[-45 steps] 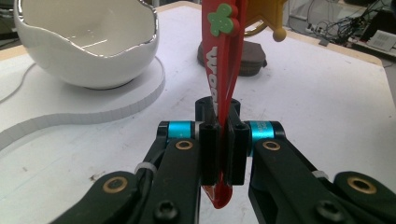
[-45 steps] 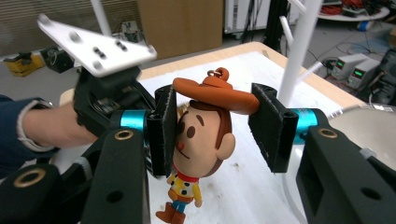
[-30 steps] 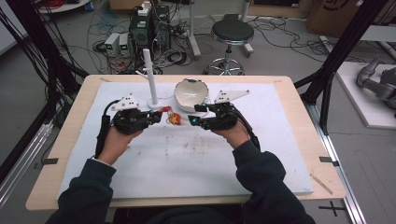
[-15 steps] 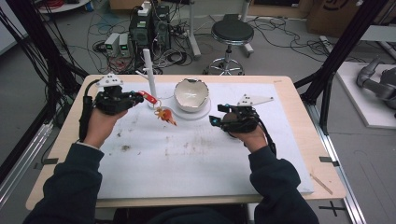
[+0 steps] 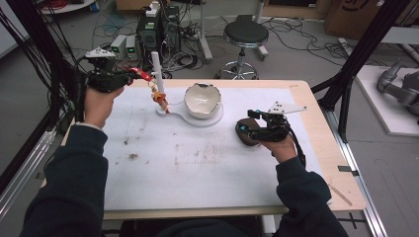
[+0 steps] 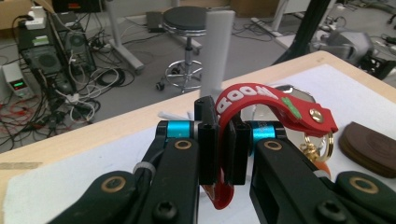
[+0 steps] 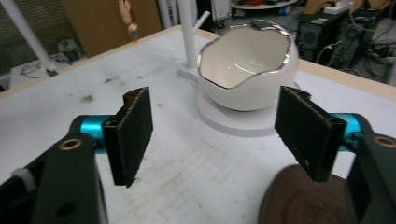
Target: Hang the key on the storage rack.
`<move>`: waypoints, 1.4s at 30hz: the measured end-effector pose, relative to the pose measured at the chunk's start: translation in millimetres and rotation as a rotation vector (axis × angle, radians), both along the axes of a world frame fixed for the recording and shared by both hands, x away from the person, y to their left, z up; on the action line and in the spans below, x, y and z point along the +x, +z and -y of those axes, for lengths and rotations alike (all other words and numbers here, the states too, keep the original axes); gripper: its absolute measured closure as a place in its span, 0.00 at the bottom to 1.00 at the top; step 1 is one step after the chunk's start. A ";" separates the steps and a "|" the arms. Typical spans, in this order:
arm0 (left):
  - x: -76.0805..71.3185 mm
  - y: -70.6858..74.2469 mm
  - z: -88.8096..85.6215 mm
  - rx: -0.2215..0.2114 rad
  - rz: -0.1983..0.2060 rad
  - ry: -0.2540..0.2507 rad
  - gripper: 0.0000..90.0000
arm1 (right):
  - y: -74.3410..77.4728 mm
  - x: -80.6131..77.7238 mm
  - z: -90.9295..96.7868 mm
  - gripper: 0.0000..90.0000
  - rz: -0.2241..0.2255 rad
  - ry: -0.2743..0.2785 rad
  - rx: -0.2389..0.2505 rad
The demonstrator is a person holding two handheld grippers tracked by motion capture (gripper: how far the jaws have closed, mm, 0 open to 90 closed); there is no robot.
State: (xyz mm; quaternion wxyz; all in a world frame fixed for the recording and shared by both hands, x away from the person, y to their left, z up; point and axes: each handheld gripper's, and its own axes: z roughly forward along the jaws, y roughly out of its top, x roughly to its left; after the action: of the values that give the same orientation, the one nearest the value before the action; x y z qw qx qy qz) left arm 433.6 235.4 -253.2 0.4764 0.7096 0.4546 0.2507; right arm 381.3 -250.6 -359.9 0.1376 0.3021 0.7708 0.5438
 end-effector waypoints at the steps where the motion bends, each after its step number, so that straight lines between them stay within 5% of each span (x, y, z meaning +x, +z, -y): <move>1: 2.0 1.2 0.1 0.003 -0.001 0.006 0.95 | -0.6 -0.5 2.1 0.30 -0.001 -0.005 -0.003; 13: 31.4 2.3 1.3 -0.009 -0.035 0.056 0.95 | -6.2 -0.8 17.3 0.29 -0.008 -0.042 -0.012; 25: 50.4 -16.0 -0.8 -0.046 -0.081 0.108 0.95 | -9.1 -1.1 17.7 0.29 -0.024 -0.034 -0.015; 37: 49.9 -51.6 -8.4 -0.077 -0.127 0.138 0.91 | -11.2 -0.9 16.8 0.29 -0.035 -0.025 -0.016; 42: 39.6 -64.3 -11.7 -0.104 -0.106 0.150 0.74 | -10.7 -1.3 17.3 0.29 -0.029 -0.027 -0.017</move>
State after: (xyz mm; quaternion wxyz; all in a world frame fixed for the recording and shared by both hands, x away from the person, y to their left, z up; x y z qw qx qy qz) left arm 473.2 247.0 -317.5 0.4679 0.6602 0.5433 0.2237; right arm 380.0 -267.9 -370.6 0.1363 0.3193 0.7731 0.5308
